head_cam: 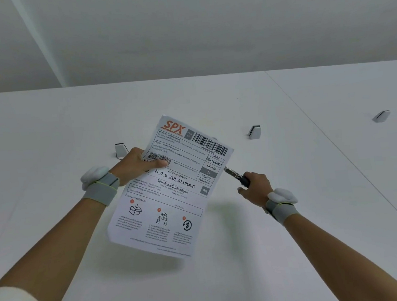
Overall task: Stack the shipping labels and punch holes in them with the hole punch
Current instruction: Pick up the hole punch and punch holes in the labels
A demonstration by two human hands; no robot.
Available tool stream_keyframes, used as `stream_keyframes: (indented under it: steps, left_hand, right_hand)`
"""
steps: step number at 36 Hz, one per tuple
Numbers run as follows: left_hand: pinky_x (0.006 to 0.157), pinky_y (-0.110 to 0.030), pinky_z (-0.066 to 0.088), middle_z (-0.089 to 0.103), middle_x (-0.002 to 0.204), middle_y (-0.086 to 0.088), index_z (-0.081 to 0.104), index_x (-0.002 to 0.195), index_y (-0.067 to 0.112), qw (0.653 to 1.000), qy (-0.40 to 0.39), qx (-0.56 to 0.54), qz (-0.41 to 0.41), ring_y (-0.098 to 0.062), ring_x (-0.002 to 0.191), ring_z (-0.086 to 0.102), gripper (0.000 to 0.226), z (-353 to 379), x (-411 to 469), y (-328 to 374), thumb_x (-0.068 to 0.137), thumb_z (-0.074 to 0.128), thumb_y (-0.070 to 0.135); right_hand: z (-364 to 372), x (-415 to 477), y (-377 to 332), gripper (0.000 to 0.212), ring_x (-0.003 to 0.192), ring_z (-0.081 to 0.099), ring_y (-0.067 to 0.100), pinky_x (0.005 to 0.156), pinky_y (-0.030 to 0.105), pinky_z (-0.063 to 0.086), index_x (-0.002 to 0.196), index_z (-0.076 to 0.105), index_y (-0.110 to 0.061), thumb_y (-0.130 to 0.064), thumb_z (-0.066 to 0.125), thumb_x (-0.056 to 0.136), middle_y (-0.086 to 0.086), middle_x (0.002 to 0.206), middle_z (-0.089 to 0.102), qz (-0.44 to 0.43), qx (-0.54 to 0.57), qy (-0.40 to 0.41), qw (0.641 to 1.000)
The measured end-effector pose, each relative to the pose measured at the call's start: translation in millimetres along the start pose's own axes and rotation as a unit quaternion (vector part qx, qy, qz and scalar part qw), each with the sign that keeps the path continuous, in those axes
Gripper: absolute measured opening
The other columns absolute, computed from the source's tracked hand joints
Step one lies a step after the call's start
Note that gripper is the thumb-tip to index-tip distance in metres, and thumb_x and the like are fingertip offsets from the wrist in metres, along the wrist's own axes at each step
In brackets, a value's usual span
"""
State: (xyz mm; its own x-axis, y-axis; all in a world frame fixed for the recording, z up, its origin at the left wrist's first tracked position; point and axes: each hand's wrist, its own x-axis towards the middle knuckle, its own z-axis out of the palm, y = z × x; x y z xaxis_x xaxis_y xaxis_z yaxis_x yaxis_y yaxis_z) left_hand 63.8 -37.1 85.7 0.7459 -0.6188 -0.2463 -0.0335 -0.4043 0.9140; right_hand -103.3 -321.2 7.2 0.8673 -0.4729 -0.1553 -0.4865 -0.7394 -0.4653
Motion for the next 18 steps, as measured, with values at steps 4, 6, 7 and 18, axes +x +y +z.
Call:
stream_keyframes:
  steps: [4,6,7,18]
  left_hand:
    - [0.058,-0.020,0.056,0.077,0.084,0.007,0.071,0.098,0.019,1.000,0.004,0.002,0.002,-0.012,0.072,0.074,0.021,-1.0,0.8,-3.0,0.077,0.074,0.024]
    - [0.058,-0.020,0.056,0.076,0.086,0.005,0.071,0.099,0.017,1.000,0.003,0.006,0.003,-0.013,0.072,0.074,0.023,-1.8,0.7,-3.7,0.078,0.074,0.024]
    - [0.058,-0.020,0.056,0.076,0.086,0.005,0.071,0.099,0.017,1.000,0.002,0.008,0.002,-0.013,0.071,0.074,0.022,-1.9,0.6,-3.8,0.078,0.073,0.023]
    - [0.060,-0.024,0.058,0.078,0.083,0.006,0.071,0.089,0.025,1.000,-0.011,0.021,0.000,-0.016,0.074,0.075,0.023,-0.7,2.7,-6.4,0.069,0.076,0.035]
  right_hand:
    - [-1.3,0.9,-1.9,0.019,0.088,0.059,0.034,0.072,0.032,0.043,0.089,0.061,-0.003,-0.020,0.064,0.079,0.016,0.094,0.067,-0.002,-0.003,0.002,1.000]
    - [-1.7,1.3,-1.9,0.019,0.088,0.059,0.034,0.072,0.033,0.043,0.089,0.061,-0.004,-0.020,0.064,0.079,0.016,0.093,0.067,0.000,-0.002,0.001,1.000]
    - [-1.8,1.2,-1.6,0.019,0.088,0.059,0.034,0.071,0.032,0.042,0.088,0.061,-0.004,-0.020,0.064,0.079,0.016,0.093,0.067,-0.001,-0.003,0.001,1.000]
    - [-3.3,0.6,-2.9,0.022,0.082,0.060,0.034,0.068,0.031,0.042,0.083,0.061,-0.004,-0.025,0.065,0.077,0.015,0.086,0.068,-0.004,0.008,0.006,1.000]
